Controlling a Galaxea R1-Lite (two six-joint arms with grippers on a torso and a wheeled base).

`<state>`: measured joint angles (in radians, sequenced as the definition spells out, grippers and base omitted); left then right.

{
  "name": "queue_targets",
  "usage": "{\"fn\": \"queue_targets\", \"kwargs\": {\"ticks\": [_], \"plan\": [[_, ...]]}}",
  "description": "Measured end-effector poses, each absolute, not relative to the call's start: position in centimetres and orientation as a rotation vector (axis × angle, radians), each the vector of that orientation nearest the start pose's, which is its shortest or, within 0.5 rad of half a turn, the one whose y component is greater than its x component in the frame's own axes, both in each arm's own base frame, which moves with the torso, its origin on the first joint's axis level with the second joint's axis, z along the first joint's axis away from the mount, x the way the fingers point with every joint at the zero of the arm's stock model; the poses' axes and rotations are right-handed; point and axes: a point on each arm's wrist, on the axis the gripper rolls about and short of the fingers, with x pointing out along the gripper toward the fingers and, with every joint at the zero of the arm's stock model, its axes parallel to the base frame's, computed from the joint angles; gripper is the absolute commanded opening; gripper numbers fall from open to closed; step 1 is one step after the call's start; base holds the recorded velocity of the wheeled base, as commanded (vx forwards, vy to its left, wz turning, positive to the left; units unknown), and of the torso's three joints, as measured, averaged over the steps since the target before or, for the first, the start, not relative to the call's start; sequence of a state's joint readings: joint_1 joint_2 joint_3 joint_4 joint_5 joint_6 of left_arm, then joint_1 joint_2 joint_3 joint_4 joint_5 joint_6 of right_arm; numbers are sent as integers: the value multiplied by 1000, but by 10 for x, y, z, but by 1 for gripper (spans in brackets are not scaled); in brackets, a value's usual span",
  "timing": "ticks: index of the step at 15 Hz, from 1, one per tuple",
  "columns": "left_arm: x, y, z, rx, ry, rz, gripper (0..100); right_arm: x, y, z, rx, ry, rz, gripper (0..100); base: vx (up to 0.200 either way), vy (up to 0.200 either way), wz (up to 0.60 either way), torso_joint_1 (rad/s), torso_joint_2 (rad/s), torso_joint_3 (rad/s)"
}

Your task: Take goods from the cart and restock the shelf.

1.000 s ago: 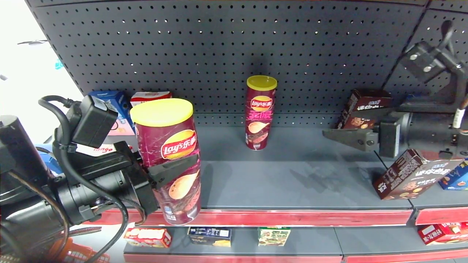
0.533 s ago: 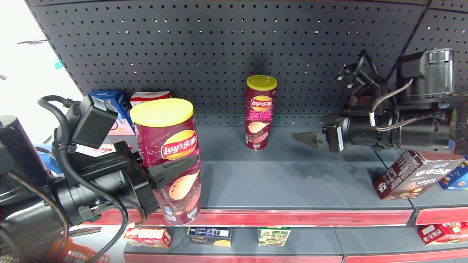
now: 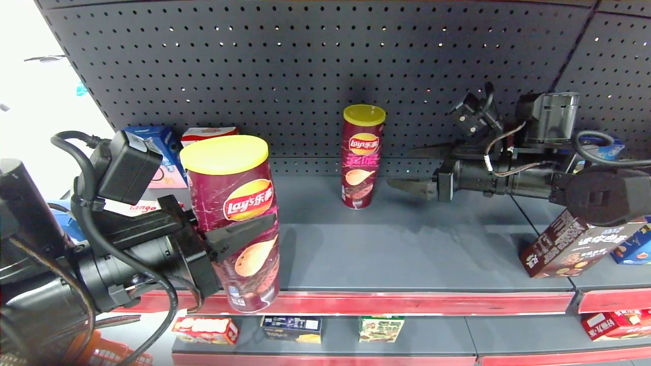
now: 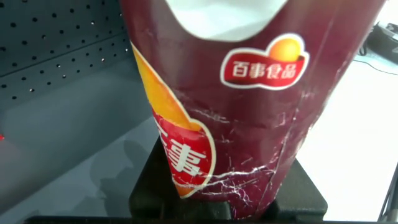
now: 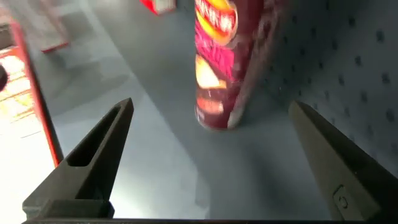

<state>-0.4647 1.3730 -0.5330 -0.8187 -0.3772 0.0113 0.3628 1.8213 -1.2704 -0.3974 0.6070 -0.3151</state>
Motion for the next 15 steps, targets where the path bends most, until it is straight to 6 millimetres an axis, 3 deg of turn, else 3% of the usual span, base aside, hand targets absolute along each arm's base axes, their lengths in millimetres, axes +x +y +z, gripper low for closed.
{"fn": "queue_targets", "kwargs": {"ticks": [15], "plan": [[187, -105, 213, 12, 15, -872, 0, 402, 163, 229, -270, -43, 1054, 100, 0, 0, 0, 0, 0, 0]]}}
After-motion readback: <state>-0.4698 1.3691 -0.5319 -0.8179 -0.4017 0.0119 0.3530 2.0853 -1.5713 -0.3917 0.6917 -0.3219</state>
